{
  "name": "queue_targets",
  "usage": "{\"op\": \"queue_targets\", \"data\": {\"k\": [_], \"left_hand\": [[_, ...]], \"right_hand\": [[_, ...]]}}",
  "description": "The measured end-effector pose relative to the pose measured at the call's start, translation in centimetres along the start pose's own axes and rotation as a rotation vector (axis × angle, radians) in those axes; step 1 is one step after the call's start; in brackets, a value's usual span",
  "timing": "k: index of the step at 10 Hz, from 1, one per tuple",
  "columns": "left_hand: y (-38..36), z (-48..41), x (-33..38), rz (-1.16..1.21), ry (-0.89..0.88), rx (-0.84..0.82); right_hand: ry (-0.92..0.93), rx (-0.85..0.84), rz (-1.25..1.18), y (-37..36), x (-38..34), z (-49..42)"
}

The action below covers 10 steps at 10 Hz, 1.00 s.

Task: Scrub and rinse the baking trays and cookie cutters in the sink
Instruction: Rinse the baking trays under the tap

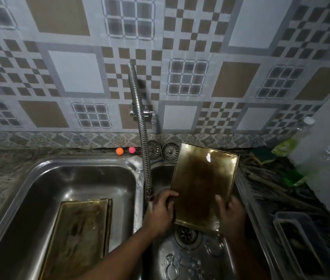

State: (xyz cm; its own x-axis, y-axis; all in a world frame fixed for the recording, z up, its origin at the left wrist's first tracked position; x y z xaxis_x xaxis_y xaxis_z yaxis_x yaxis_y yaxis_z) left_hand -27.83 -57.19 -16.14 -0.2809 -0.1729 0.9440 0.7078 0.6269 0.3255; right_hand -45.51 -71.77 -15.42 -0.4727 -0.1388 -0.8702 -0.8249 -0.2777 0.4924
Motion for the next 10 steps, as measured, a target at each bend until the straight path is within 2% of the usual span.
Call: {"op": "queue_targets", "data": {"k": [1,2,3,4,5,6,7,8,10], "left_hand": [[-0.6,0.1,-2.7,-0.084,0.036,0.069],[-2.1,0.7,-4.6,-0.138,0.193,-0.016],[-3.3,0.8,-6.7,-0.149,0.27,-0.029],[-4.0,0.9,-8.6,-0.197,0.359,-0.036],[-4.8,0.7,-9.7,-0.176,0.409,-0.069],[-5.8,0.9,-10.9,-0.2,0.526,-0.179],[-6.5,0.9,-12.0,-0.206,0.554,-0.249],[-6.5,0.9,-12.1,-0.179,0.635,-0.225],[-5.6,1.5,-10.0,-0.002,0.621,-0.153]], "right_hand": [[-0.014,-0.057,0.146,-1.6,1.6,-1.4],[-0.029,-0.116,0.198,-3.5,4.2,-2.9],[0.027,-0.148,0.346,-4.0,5.4,-4.0],[0.054,-0.321,0.451,-5.0,6.7,-4.5],[0.036,-0.35,0.568,-6.2,8.9,-4.8],[0.009,-0.35,0.623,-6.8,9.8,-4.6],[-0.12,-0.387,0.626,-7.1,10.5,-3.7],[-0.17,-0.392,0.587,-7.5,11.3,-3.1],[-0.173,-0.403,0.466,-7.0,9.4,-1.4]]}}
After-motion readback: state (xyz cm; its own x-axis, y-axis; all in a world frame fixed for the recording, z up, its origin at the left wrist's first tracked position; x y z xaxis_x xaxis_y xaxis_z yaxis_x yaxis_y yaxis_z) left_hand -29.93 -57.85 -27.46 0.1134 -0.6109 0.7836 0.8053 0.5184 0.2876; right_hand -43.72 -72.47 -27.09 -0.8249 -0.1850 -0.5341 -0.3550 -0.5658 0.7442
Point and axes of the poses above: each hand's wrist, its own z-axis away from the middle knuckle, its own y-axis out of the back of the hand, x = y × z, the point moved 4 cm from there along -z, towards the middle knuckle, and after that the axes turned 10 degrees about z, right-handed, at the moved point
